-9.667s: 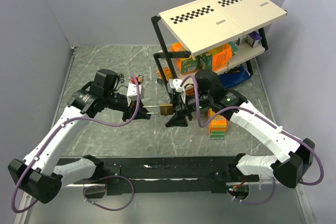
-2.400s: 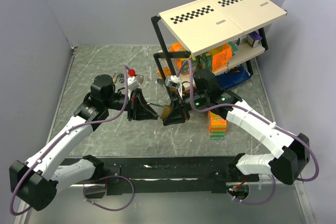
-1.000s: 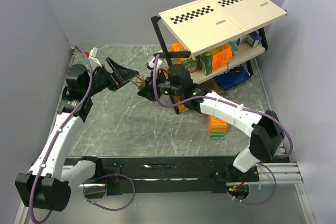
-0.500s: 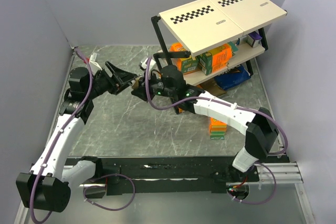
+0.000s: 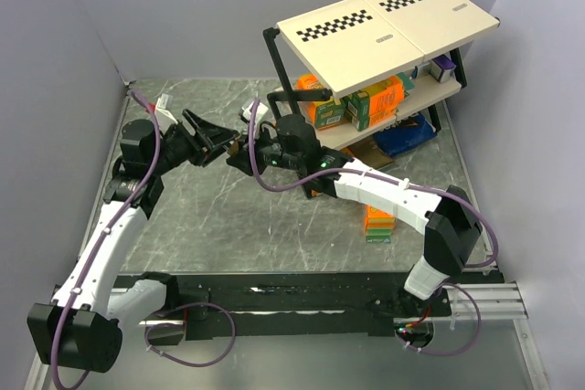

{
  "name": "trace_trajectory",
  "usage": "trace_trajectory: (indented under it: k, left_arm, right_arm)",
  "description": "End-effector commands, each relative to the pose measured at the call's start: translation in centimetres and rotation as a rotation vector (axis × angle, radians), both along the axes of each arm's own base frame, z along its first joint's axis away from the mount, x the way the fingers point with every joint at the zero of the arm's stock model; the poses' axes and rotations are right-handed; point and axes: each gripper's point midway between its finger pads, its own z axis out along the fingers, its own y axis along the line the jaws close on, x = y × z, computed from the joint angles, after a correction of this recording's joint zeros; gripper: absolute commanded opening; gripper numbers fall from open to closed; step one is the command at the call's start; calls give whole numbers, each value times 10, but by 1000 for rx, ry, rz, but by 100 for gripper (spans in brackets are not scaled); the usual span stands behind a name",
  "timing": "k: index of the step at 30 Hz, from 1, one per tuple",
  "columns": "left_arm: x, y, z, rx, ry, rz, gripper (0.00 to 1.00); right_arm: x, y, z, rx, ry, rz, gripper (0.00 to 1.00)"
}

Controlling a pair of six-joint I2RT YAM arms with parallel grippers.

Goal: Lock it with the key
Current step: Lock the lock.

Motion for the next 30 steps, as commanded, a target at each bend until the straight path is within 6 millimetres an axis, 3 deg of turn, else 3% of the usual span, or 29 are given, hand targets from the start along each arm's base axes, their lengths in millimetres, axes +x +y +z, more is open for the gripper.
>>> trace_trajectory:
  k: [1,5,8,9,10,11,12,14,15,18,22,30]
  left_arm:
    - [-6,-4,5,-15,-14,-8,68]
    - [-7,-6,3,-16,-5,-9,60]
    - [-7,-6,3,-15,-2,-8,41]
    - [-6,-5,2,-11,-3,-5,27]
    - [-5,-5,5,-7,-10,-1,20]
    - [-5,-4,6,-1,-16,4,11]
    - [-4,-3,6,14,-23,5,1]
    - [0,2,14,37,-47,27,1]
    - [2,5,17,57,-66,34,1]
    - [4,9,27,83,-94,30,1]
    - [1,9,25,83,-77,3,1]
    - [-1,10,28,53,-78,8,1]
  right_arm:
    - [9,10,70,163,-129,-18,0]
    - [10,11,71,168,-127,-20,0]
    - [8,11,70,167,-125,-8,0]
    - [7,11,69,166,-123,-3,0]
    - [5,12,66,161,-116,7,0]
    - [2,10,68,165,-114,14,4]
    - [1,10,66,161,-113,19,19]
    - [-4,6,63,152,-110,35,37]
    - [-4,3,60,140,-105,37,52]
    - [-6,-8,58,119,-116,46,68]
    - [-13,-27,55,80,-142,64,71]
    - [-35,-44,41,26,-170,155,61]
